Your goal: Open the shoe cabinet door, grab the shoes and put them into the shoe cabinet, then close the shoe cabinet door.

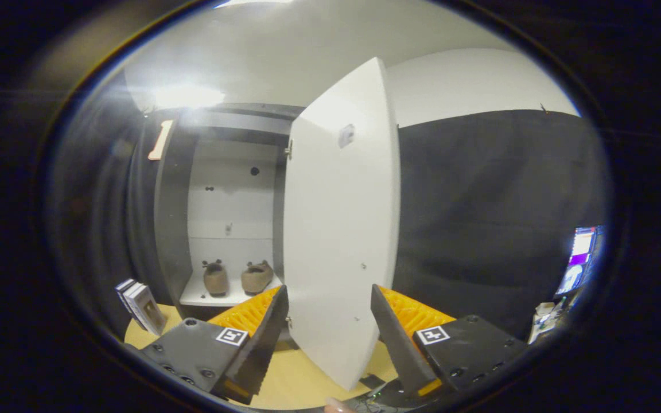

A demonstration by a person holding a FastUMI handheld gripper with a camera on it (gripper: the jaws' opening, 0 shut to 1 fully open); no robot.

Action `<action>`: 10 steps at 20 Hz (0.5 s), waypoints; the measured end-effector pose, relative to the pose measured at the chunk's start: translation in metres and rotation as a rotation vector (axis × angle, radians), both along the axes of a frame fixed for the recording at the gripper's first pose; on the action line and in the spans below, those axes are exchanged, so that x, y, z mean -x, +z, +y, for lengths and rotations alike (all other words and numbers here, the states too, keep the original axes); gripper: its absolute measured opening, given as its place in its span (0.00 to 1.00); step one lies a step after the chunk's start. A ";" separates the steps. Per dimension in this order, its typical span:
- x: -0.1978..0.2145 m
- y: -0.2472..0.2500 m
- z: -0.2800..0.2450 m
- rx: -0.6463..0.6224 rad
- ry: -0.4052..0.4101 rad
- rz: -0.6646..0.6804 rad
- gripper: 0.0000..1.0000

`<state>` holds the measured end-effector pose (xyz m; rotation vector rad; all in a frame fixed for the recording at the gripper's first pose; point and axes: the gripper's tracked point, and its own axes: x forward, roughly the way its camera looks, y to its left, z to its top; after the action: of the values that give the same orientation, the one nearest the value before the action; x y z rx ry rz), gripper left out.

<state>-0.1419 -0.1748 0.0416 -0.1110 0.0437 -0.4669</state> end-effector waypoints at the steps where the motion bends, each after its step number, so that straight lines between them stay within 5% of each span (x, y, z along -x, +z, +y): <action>1: 0.006 0.004 -0.018 0.008 -0.011 0.000 0.91; 10: -0.023 0.003 -0.142 -0.006 0.073 0.000 0.91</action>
<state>-0.1186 -0.3171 0.0443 -0.1060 0.0410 -0.3936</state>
